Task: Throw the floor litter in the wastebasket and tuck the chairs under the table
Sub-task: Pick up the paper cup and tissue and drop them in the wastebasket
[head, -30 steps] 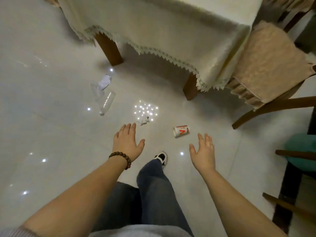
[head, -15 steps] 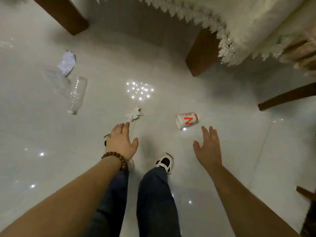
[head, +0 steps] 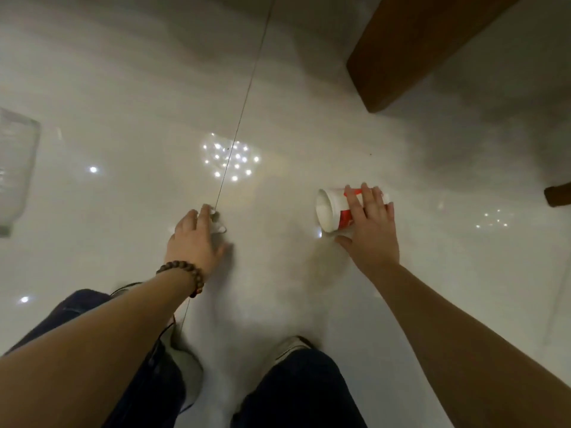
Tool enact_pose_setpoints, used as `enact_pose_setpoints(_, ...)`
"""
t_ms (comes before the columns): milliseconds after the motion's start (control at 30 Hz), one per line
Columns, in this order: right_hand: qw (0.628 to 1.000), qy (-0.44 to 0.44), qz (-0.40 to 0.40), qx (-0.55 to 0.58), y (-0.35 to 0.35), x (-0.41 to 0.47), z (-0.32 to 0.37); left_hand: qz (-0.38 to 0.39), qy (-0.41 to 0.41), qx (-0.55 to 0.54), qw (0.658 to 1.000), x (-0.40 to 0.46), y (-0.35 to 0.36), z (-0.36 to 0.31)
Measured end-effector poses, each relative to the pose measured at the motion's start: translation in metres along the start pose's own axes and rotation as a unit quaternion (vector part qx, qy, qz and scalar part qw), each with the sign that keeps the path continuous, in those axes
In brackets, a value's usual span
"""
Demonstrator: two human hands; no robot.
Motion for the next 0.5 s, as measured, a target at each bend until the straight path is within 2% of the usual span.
enact_pose_setpoints(100,0.999,0.007,-0.030,0.028,-0.005,0.017,0.003,-0.022,-0.006,-0.001,1.000,0.014,0.006,0.000)
enact_pose_setpoints(267,0.992,0.021,-0.045,0.112,-0.021,0.011,0.004,-0.007,-0.005,-0.048,0.999,0.013,-0.001,-0.004)
enact_pose_setpoints(500,0.983,0.009,-0.069,0.168,-0.100,-0.037,0.050,-0.082,0.033,-0.104,0.991,-0.048,-0.088,-0.047)
Point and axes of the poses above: each hand's wrist, its own x-axis towards the middle knuckle, its own y-axis out of the palm, z = x × y, the point moved 6 cm from there along x, towards the middle knuckle, and after that the axes turned 10 degrees about z, right-handed, at the moved point
